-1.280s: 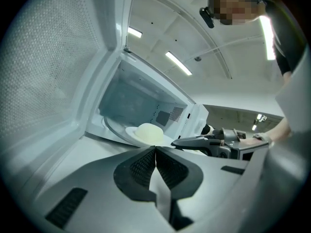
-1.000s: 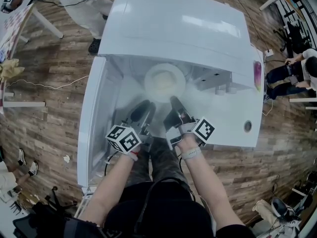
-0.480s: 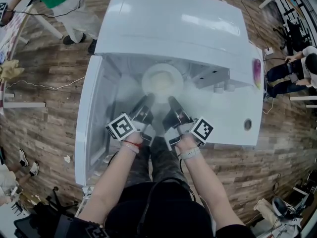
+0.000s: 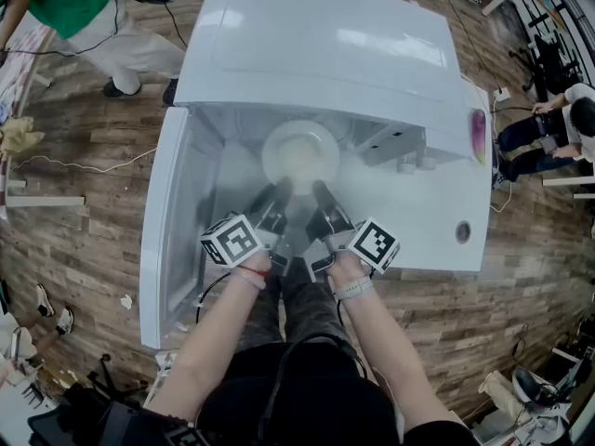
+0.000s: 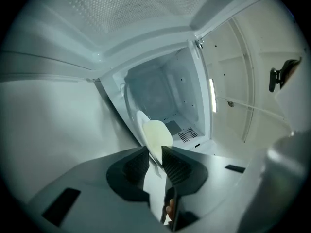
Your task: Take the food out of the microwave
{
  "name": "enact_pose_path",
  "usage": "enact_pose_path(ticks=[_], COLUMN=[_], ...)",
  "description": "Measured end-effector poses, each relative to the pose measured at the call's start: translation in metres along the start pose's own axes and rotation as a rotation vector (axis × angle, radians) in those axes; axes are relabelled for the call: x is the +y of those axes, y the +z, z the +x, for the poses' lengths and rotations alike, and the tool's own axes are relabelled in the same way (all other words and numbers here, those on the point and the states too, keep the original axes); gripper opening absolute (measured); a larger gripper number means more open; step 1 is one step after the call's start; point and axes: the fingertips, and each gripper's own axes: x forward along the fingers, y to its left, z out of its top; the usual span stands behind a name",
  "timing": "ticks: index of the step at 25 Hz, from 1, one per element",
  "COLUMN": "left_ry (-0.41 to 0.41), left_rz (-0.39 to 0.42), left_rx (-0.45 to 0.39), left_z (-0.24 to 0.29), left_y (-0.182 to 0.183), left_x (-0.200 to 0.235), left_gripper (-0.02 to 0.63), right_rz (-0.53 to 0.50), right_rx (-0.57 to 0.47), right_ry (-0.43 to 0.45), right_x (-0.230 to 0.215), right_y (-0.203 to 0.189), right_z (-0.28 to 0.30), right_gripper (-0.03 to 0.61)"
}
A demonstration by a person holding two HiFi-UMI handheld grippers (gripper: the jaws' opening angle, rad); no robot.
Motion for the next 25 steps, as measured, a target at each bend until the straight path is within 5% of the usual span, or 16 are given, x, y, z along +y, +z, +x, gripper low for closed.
enact_pose_path(ticks=[13,25], left_ry=[-0.007,-0.010], left_rz=[-0.092,-0.078], left_rx=[-0.029,-0.030], left_z=[-0.007,-0.017], left_y=[-0.002,-0.002], left_x=[0.002,-0.001], left_gripper=[0.054,0.047], right_rz=[-0.190,-0.139], right_rx=[0.049,0.013], right_ry=[-0.144,-0.108], right_x=[-0.010,-0.006], right_y=[-0.006,-0.010], right_z=[0.001,-0.001], right_gripper=[0.064,0.061])
